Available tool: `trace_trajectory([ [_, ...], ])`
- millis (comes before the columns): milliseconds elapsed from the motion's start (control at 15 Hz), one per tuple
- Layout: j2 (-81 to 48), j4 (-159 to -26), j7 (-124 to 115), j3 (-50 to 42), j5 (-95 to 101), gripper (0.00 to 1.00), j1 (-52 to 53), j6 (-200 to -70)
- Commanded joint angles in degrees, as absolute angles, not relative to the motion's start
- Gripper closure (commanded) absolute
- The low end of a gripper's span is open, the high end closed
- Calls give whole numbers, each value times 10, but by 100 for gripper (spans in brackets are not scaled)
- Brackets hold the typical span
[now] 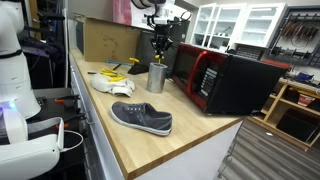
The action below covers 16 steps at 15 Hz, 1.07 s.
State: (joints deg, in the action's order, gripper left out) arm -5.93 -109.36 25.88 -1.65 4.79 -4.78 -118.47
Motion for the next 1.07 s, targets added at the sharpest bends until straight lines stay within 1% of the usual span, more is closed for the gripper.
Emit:
trace_trajectory([
  [0, -2, -1127, 252, -15, 64, 96, -37, -1212],
  [400, 35, -1133, 238, -14, 32, 96, -24, -1205],
  [1000, 45, -1145, 249, 8, -21, 96, 14, -1188],
])
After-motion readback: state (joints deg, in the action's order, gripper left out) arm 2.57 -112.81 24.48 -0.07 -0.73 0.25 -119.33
